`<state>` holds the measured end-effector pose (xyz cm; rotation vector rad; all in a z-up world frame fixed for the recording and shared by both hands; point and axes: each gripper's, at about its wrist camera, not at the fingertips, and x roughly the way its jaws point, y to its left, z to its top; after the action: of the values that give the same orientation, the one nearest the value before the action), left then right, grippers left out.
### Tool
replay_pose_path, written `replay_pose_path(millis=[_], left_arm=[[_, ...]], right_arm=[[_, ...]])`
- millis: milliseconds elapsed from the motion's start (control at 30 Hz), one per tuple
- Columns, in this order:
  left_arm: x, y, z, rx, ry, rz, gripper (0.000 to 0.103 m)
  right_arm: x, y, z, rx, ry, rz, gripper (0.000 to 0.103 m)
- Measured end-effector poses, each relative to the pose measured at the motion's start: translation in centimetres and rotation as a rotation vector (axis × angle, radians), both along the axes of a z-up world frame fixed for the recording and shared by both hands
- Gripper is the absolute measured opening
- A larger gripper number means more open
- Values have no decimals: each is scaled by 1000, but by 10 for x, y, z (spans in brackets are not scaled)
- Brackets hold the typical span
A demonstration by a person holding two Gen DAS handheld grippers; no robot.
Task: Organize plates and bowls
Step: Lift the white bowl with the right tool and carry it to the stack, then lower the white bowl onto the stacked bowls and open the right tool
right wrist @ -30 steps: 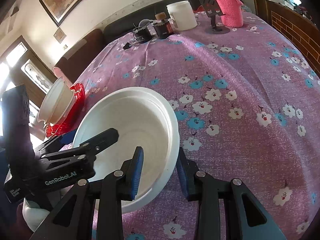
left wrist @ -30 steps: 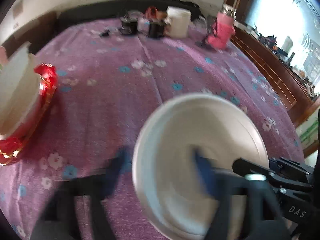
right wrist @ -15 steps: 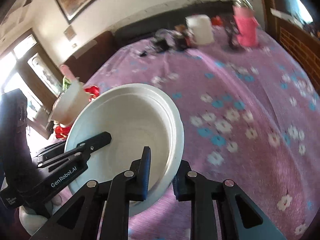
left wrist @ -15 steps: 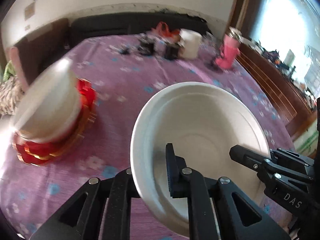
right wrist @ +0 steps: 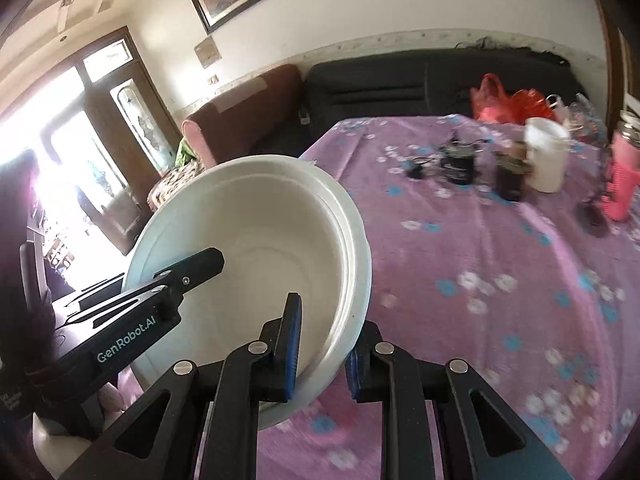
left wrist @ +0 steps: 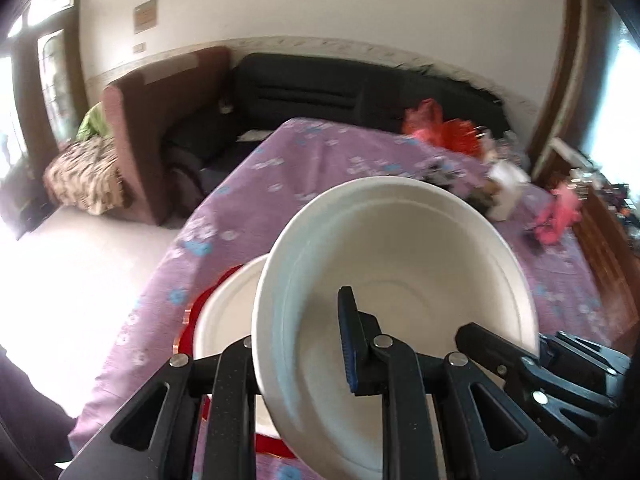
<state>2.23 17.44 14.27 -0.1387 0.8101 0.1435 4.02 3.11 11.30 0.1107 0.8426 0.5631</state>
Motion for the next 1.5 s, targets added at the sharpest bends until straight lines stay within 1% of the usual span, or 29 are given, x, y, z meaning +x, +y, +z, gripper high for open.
replay_pose_path(millis=[67, 167, 267, 333, 400, 467, 567, 700, 800, 1067, 1500], left_arm=[[3, 8, -14, 6, 28, 16, 18], [6, 16, -27, -26, 59, 16, 18], [1, 26, -16, -47, 24, 13, 18], [-6, 29, -3, -34, -13, 19, 18], [-10, 36, 7, -14, -40, 27, 21], [-10, 40, 8, 16, -43, 46, 23], [-6, 45, -5, 73, -16, 75, 25], [-1, 56, -27, 87, 29, 105, 25], [2, 57, -34, 118, 36, 116, 25], [5, 53, -42, 145, 37, 112, 25], [6, 49, -42, 179, 17, 129, 28]], right_arm=[[9, 14, -9, -15, 32, 6, 21], [15, 27, -22, -49, 57, 12, 21], [15, 32, -17, -52, 42, 18, 21], [13, 36, -9, -50, 20, 26, 21], [13, 43, 1, -59, -7, 39, 21], [14, 55, 6, -72, -23, 57, 21], [18, 71, 1, -101, -24, 68, 21], [26, 85, -17, -119, 8, 73, 22], [28, 93, -31, -142, 13, 72, 22], [35, 95, -50, -150, 34, 58, 22], [31, 97, -50, -148, 17, 53, 22]])
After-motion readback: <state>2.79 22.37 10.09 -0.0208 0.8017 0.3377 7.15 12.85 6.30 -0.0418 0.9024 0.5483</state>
